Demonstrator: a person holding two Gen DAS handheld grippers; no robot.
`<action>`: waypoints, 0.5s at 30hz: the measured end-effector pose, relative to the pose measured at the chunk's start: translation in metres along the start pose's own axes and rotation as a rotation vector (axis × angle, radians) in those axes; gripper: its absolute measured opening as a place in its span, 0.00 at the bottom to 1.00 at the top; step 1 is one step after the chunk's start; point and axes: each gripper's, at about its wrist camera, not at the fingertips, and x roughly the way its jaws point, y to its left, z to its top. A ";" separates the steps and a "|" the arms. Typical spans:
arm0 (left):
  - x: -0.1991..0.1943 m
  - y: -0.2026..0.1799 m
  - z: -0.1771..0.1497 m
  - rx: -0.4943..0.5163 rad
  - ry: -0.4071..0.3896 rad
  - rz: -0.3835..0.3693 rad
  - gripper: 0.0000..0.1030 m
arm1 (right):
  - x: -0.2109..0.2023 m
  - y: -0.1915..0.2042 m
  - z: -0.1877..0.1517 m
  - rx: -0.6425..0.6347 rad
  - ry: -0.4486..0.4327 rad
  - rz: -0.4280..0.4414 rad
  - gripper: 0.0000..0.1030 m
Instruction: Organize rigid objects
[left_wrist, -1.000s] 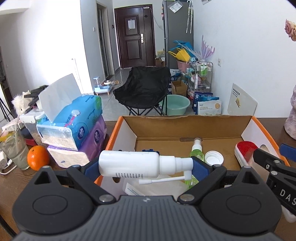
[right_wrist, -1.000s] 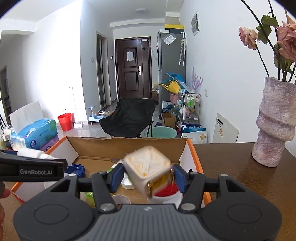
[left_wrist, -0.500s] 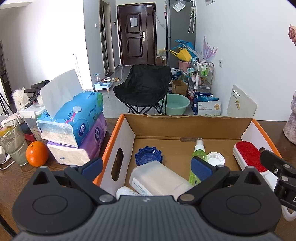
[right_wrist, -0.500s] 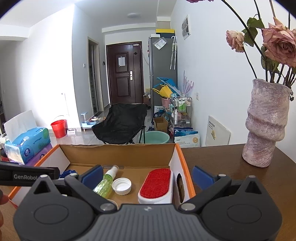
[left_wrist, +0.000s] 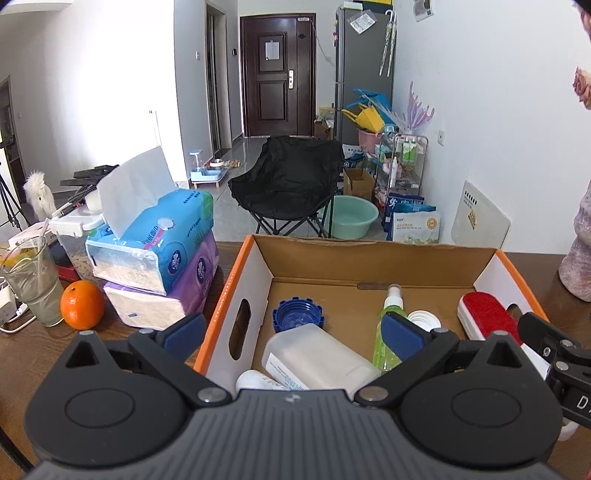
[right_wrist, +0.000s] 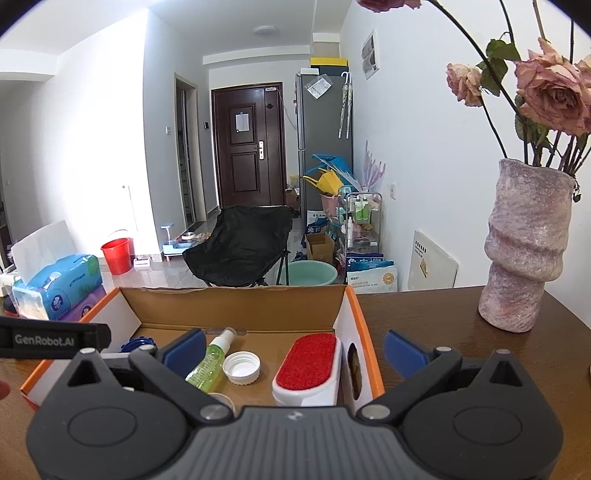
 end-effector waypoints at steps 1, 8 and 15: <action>-0.003 0.001 0.000 0.001 -0.005 0.000 1.00 | -0.002 -0.001 0.000 0.001 0.000 -0.001 1.00; -0.025 0.006 -0.005 -0.006 -0.032 -0.001 1.00 | -0.025 -0.006 0.000 -0.002 -0.018 0.002 1.00; -0.061 0.012 -0.016 -0.007 -0.061 -0.006 1.00 | -0.063 -0.010 -0.005 -0.003 -0.046 0.001 1.00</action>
